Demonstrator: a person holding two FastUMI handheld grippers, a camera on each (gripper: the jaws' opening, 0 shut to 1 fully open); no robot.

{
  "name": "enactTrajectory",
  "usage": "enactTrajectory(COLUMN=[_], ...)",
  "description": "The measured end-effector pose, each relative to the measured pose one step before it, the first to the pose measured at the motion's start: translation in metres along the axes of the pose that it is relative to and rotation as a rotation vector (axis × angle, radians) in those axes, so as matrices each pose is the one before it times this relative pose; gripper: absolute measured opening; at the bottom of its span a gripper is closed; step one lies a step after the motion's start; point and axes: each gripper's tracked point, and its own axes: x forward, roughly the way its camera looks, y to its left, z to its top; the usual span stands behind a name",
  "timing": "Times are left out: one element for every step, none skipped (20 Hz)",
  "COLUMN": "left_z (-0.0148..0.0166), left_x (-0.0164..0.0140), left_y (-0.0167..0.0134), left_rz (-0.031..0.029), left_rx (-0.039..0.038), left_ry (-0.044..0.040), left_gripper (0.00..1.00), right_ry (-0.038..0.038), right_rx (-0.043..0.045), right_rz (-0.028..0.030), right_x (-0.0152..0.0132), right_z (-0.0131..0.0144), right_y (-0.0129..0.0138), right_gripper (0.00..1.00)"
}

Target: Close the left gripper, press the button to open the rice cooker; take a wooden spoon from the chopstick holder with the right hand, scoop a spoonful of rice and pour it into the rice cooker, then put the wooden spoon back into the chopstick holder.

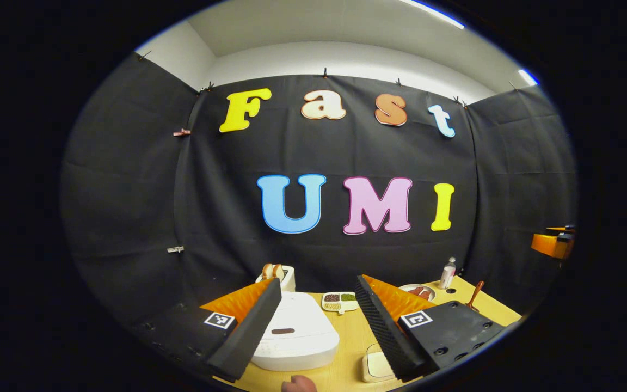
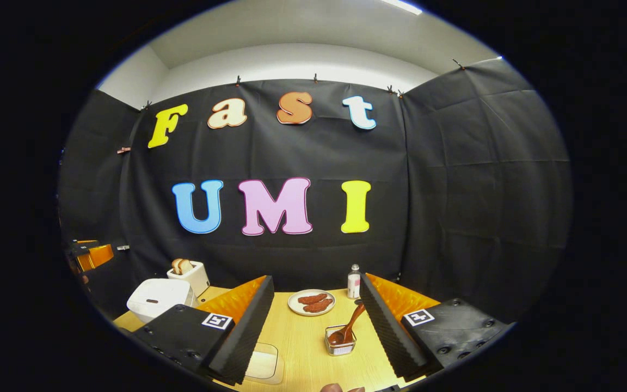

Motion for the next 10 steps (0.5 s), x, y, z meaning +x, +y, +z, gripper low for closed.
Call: enactTrajectory(left_z=[0.00013,0.00029,-0.00049,0.00101,0.00047,0.00058,-0.00094,0.00001,-0.00012,0.00022], left_x=[-0.0005,-0.00043,-0.0002,0.0003,0.00065,0.0012,0.00051,-0.00039,-0.00052,-0.00118], left_y=[-0.00197,-0.00063,-0.00123,-0.00151,0.00004,-0.00018,0.00036,0.00055,0.00003,0.00074], left_rz=[-0.00492,-0.0025,-0.00383,-0.00146,0.00026,-0.0002,0.00111,0.00035,0.00111,0.00114], left_rx=[0.00352,0.00135,-0.00246,-0.00492,-0.00384,-0.00274,-0.00084,0.00081,0.00228,0.00044], left_ry=[-0.00174,0.00031,0.0008,-0.00081,-0.00079,0.00127,0.00252,0.001,0.00112,-0.00044], left_gripper=[0.95,0.95,0.95,0.95,0.95,0.95,0.95,0.95,0.95,0.95], right_ry=[-0.01117,-0.01123,-0.00805,-0.00266,-0.00144,-0.00122,-0.00002,-0.0003,0.0001,-0.00142], right_rx=[-0.00106,-0.00329,-0.00645,-0.00798,-0.00442,-0.00401,-0.00248,-0.00149,-0.00055,-0.00205], right_rz=[0.00212,0.00132,-0.00095,0.00024,0.00238,-0.00007,0.0015,-0.00041,0.00088,0.00058], right_x=[-0.00073,-0.00131,-0.00111,-0.00118,-0.00046,-0.00054,0.00016,0.00022,0.00018,-0.00006], right_z=[0.00221,0.00323,0.00188,-0.00051,0.00036,0.00076,0.00099,-0.00057,0.00011,0.00033], right_y=[0.00154,0.0008,-0.00015,0.00061,0.00087,0.00066,0.00053,0.00005,0.00023,0.00069], right_gripper=[0.98,0.98,0.98,0.98,0.98,0.98,0.98,0.98,0.98,0.98])
